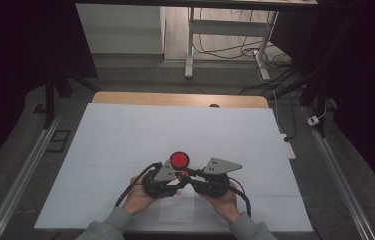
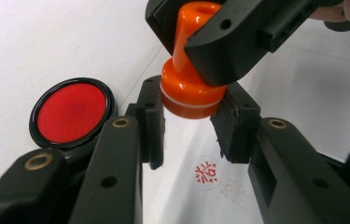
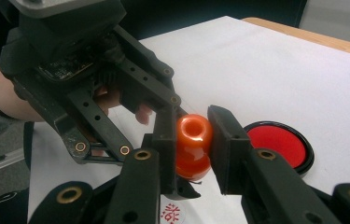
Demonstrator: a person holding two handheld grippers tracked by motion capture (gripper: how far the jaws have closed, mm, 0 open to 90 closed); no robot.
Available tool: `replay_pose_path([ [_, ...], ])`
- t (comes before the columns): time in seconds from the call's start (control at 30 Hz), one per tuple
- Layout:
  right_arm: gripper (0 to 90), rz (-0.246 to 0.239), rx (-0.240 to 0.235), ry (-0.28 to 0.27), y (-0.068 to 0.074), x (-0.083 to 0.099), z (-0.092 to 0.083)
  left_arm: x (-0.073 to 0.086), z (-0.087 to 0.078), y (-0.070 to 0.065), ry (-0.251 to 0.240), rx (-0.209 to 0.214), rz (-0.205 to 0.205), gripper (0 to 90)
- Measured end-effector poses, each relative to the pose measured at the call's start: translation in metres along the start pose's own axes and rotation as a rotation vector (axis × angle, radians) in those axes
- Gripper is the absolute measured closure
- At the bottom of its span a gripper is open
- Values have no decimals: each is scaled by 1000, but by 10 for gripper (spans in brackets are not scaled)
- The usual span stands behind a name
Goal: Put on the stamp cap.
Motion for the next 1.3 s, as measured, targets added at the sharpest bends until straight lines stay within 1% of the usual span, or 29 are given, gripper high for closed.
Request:
replay_pose_path([
  [0.13,727,-3,5,6,0,-2,-1,-1,0,0,-9,9,-15,646],
  [0.23,727,-11,16,14,0,-1,-1,-1,1,0,-6,-16,-4,645],
  [0.27,727,-14,21,9,0,-2,-1,-1,1,0,-8,-15,-4,645],
  [0.3,727,-15,25,9,0,-2,-1,-2,1,0,-16,-10,-14,643],
  [0.4,726,-15,26,3,0,-4,-3,-3,-1,1,-30,-12,-20,634],
  [0.6,726,-23,31,-2,1,-5,-4,-3,-1,3,-33,-10,-46,551],
  [0.67,727,-24,31,-7,1,-6,-5,-2,-1,4,-29,-4,-55,511],
  [0.77,726,-21,33,-18,0,-7,-7,0,0,6,-23,-25,-69,429],
  [0.9,727,-18,40,-32,-3,-9,-11,2,-1,8,-9,-26,-81,354],
  [1.1,726,-14,46,-47,-6,-12,-15,4,-2,6,-3,-7,-84,322],
  [1.17,727,-13,51,-49,-7,-13,-17,6,-2,5,13,3,-90,303],
  [1.23,726,-10,55,-54,-9,-13,-18,9,-1,4,35,-2,-91,254],
  [1.3,726,-9,59,-53,-10,-13,-20,12,-3,4,42,1,-97,247],
])
Point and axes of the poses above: each handheld gripper's, and its own axes: z roughly forward along the jaws, x roughly out of its underside, y roughly to its left, the point moved 9 cm from there along z, roughly forward along the jaws, and after that the axes turned 10 degrees about y, right-handed, at the moved point
